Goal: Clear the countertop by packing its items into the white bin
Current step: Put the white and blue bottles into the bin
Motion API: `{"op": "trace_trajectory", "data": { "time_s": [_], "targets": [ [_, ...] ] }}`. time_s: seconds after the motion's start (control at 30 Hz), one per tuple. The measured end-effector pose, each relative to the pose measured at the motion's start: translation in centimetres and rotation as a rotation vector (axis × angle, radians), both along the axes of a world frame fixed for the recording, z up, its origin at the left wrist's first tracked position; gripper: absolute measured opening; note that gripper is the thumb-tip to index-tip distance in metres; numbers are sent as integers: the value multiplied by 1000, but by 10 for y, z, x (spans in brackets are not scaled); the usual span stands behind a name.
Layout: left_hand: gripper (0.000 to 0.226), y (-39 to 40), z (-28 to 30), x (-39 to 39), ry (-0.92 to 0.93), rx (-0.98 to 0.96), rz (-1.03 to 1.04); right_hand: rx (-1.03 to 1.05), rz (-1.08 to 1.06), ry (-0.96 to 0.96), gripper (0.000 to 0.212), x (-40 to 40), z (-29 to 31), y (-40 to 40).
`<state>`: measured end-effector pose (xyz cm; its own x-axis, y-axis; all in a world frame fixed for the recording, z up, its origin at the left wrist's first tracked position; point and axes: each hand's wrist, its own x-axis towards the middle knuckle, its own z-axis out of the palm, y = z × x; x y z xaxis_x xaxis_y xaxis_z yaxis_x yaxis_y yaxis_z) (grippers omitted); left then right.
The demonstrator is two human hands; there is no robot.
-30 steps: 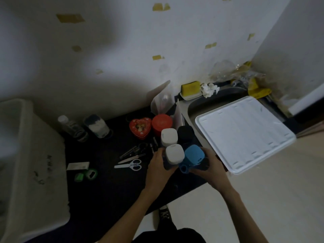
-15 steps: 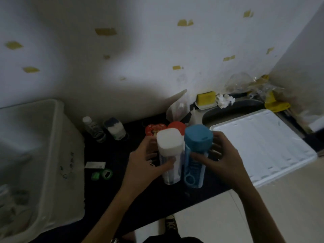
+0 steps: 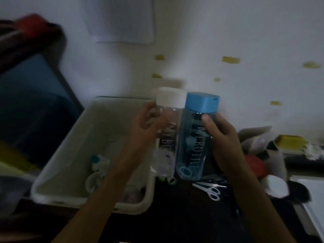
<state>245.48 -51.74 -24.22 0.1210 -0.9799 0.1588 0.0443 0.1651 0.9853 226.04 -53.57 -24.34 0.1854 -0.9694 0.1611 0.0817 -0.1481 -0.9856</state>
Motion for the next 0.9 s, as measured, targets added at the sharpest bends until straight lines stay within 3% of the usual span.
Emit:
{"op": "trace_trajectory", "data": {
  "time_s": [0.17, 0.23, 0.33, 0.4, 0.47, 0.6, 0.77, 0.83, 0.9],
  "targets": [
    [39, -14, 2, 104, 14, 212, 130, 132, 145, 39, 52, 114, -4, -22],
    [48, -26, -10, 139, 136, 321, 182, 223, 179, 78, 52, 154, -13, -33],
    [34, -44, -36, 172, 477, 390, 7, 415, 193, 114, 48, 201, -35, -57],
    [32, -55, -56, 188, 528, 529, 39, 551, 186, 136, 46, 224, -56, -75],
    [35, -68, -77, 201, 443, 647, 108, 660, 157, 139, 45, 239, -81, -93],
    [70, -85, -108, 215, 164, 761, 137, 830, 81, 134, 45, 256, -129, -115],
    [121, -128, -209, 247, 85, 849, 170, 985, 64, 231, 45, 274, -175, -122],
    [110, -142, -237, 257, 13, 897, 173, 1014, 62, 267, 49, 281, -188, -126],
    [91, -136, -212, 251, -77, 918, 170, 1029, 31, 284, 46, 285, -200, -131]
  ]
}}
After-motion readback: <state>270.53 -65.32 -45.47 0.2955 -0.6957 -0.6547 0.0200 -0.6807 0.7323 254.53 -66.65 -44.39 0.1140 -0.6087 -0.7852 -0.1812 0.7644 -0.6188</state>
